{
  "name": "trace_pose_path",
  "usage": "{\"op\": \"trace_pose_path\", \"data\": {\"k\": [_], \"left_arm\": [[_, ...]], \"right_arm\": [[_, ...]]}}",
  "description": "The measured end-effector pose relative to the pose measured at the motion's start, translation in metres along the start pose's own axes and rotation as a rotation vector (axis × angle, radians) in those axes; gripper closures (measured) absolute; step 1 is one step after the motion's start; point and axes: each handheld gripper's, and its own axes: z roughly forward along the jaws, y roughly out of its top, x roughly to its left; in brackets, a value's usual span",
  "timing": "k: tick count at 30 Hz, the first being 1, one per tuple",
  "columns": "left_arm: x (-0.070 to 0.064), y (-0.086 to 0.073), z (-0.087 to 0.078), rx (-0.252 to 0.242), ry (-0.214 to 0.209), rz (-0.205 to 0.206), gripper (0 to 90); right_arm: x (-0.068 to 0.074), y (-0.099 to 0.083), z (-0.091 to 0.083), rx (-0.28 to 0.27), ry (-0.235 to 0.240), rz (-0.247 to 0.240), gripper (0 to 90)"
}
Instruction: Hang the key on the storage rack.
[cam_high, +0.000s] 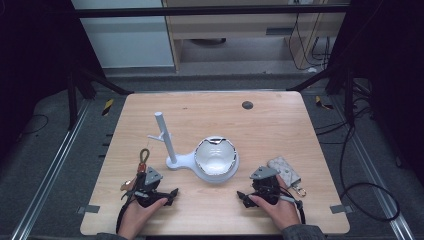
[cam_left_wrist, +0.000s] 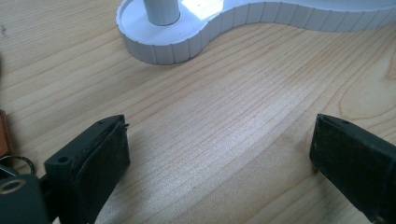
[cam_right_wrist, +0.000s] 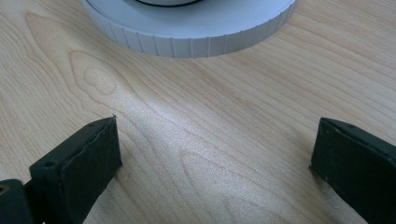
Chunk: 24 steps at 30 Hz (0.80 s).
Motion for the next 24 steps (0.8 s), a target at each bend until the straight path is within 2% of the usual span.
{"op": "trace_pose_path", "data": {"k": [9, 11, 13, 18, 21, 24], "left_arm": [[0.001, 0.0, -0.001, 0.002, -0.011, 0.009, 2.9], [0.003, 0.0, -0.004, -0.008, -0.025, -0.014, 4.1], [0.006, 0.001, -0.012, -0.022, -0.025, -0.02, 5.1], [0.024, 0.009, -0.041, -0.015, 0.027, -0.019, 13.2], [0.039, 0.016, -0.054, 0.032, 0.047, -0.031, 16.8], [0.056, 0.021, -0.06, 0.081, 0.066, -0.054, 17.0]], "right_arm": [[0.0, 0.0, 0.0, 0.0, -0.003, 0.0, 1.3], [0.0, 0.0, 0.0, 0.0, -0.004, 0.001, 1.3], [0.0, 0.0, 0.0, 0.0, -0.005, 0.0, 1.3], [0.0, 0.0, 0.0, 0.0, -0.005, 0.0, 1.3], [0.0, 0.0, 0.0, 0.0, -0.006, 0.0, 1.3], [0.0, 0.0, 0.0, 0.0, -0.006, 0.001, 1.3]]}}
